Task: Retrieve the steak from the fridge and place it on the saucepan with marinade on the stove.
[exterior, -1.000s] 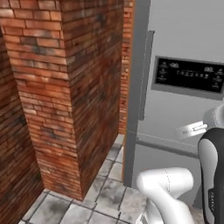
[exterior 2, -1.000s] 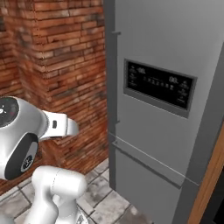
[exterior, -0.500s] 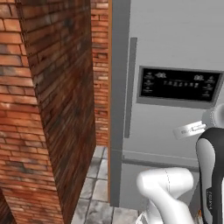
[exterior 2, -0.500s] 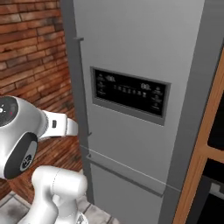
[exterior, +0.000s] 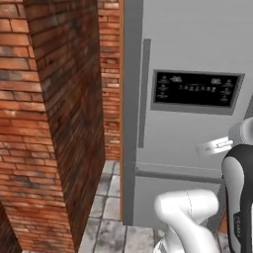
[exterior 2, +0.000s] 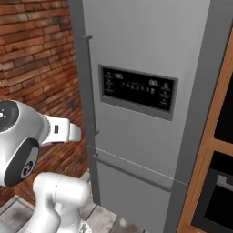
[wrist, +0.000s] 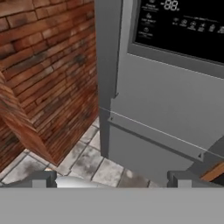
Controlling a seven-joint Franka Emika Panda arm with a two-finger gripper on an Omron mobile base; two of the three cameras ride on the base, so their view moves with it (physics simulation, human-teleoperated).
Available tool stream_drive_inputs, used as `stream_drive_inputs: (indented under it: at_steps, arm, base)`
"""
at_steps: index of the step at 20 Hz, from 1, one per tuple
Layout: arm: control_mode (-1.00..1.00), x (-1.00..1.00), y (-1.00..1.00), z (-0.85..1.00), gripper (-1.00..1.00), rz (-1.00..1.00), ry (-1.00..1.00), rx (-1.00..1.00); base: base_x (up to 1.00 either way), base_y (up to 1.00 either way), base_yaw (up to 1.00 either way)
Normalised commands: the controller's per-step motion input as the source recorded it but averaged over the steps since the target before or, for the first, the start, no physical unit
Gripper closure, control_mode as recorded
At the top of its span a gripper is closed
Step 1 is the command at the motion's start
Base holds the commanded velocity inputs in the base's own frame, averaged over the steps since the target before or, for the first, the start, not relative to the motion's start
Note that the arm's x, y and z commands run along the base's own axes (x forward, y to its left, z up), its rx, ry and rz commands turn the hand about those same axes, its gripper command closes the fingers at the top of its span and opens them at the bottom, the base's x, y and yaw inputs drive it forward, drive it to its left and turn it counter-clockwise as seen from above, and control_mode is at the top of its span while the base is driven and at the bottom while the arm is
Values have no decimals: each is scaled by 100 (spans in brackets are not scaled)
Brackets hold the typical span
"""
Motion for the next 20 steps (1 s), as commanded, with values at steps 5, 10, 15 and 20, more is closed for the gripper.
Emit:
stream_drive_inputs:
  at_steps: [5, 10, 15, 20]
  arm:
    - [100, 0, 0, 0, -100, 0, 0, 0]
    - [100, 0, 0, 0, -100, 0, 0, 0]
    - [100, 0, 0, 0, -100, 0, 0, 0]
    - [100, 0, 0, 0, -100, 0, 0, 0]
  base:
    - [-27, 80, -17]
    - [0, 95, -33]
    - [1, 43, -43]
    - [0, -1, -37]
